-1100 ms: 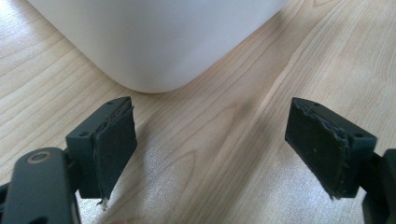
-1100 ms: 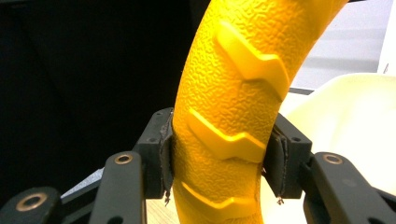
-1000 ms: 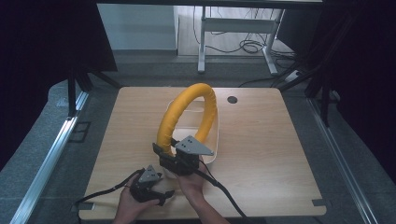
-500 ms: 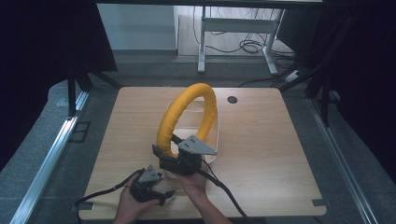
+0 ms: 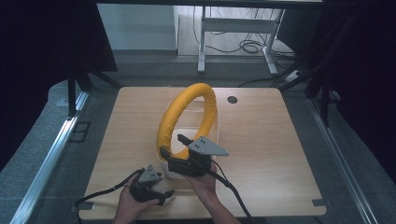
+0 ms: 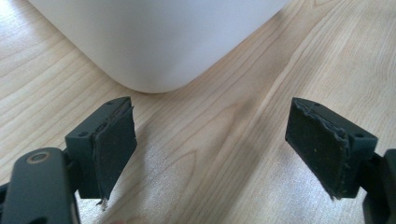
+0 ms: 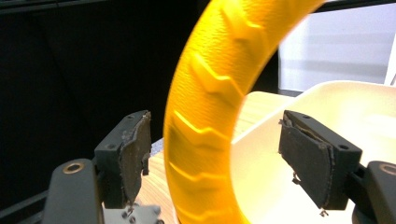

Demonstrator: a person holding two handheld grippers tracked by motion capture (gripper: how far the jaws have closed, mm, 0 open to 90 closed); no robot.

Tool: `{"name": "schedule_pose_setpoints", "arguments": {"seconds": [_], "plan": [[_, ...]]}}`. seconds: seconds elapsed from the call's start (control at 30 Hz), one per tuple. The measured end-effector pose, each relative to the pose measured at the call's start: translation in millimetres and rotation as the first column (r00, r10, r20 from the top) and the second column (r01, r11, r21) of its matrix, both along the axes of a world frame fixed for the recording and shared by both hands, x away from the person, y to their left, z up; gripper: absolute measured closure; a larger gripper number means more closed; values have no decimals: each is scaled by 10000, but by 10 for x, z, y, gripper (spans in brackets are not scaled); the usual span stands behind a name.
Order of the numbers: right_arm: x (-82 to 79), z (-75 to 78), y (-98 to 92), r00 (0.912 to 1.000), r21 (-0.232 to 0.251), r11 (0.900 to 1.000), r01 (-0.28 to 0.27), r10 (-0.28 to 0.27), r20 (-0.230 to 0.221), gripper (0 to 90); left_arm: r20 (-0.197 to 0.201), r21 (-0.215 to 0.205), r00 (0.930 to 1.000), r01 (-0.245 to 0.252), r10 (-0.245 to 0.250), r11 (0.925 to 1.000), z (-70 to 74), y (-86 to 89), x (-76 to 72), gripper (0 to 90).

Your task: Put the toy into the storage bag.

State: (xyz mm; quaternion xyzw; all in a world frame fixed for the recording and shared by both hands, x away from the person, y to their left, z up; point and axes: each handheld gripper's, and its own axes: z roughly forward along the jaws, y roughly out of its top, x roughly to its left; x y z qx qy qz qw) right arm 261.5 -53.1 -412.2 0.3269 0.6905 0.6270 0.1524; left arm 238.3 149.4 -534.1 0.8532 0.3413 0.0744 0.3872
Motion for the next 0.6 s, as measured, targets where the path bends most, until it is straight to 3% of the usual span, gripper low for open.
{"name": "schedule_pose_setpoints", "arguments": {"seconds": [0.3,0.6], "plan": [[8,14,-343,9999,-42,9999,144,-145,-67,270,23,29,10000,34,-34,10000,4,3,5,163],[113,-48,-912,9964,-223,9962,845,-845,-7,303,24,18,10000,3,-3,10000,3,0,-2,163]]}}
